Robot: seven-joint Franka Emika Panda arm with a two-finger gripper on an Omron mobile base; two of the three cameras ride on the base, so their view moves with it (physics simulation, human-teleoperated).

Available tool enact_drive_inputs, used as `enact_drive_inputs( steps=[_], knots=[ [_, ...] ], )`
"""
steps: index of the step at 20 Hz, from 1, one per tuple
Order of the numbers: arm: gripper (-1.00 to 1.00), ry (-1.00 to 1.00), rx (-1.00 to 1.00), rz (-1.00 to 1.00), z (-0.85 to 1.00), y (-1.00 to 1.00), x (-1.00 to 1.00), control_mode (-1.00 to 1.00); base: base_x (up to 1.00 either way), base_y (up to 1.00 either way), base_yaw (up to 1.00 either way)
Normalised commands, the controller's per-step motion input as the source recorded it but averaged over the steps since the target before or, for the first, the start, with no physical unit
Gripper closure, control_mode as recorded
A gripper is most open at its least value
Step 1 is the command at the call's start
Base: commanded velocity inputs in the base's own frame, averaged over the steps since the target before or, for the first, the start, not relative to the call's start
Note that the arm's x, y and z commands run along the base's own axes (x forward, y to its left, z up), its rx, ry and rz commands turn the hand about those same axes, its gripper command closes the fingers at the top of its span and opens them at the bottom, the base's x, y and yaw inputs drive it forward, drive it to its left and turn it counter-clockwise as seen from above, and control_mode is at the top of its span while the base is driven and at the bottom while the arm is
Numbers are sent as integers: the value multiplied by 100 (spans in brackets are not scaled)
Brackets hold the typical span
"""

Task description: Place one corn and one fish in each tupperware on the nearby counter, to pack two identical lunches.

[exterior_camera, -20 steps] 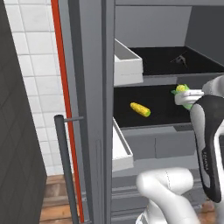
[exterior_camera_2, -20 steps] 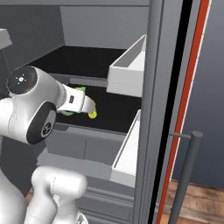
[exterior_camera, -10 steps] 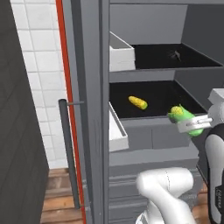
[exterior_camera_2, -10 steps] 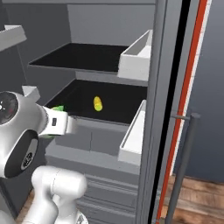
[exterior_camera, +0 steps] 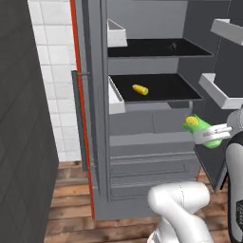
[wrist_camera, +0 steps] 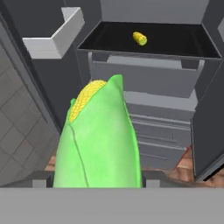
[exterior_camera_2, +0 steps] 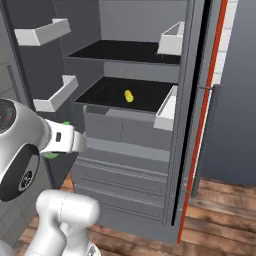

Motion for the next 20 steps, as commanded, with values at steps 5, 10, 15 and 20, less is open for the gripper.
enact_drive_inputs(
  steps=[5,10,15,20],
  knots=[
    [100,0,0,0,0,0,0,100,-64,-45,2],
    [100,0,0,0,0,0,0,100,-63,-48,-1],
    [100,0,0,0,0,0,0,100,-46,-18,-13],
    [100,0,0,0,0,0,0,100,-19,-60,-17]
  ],
)
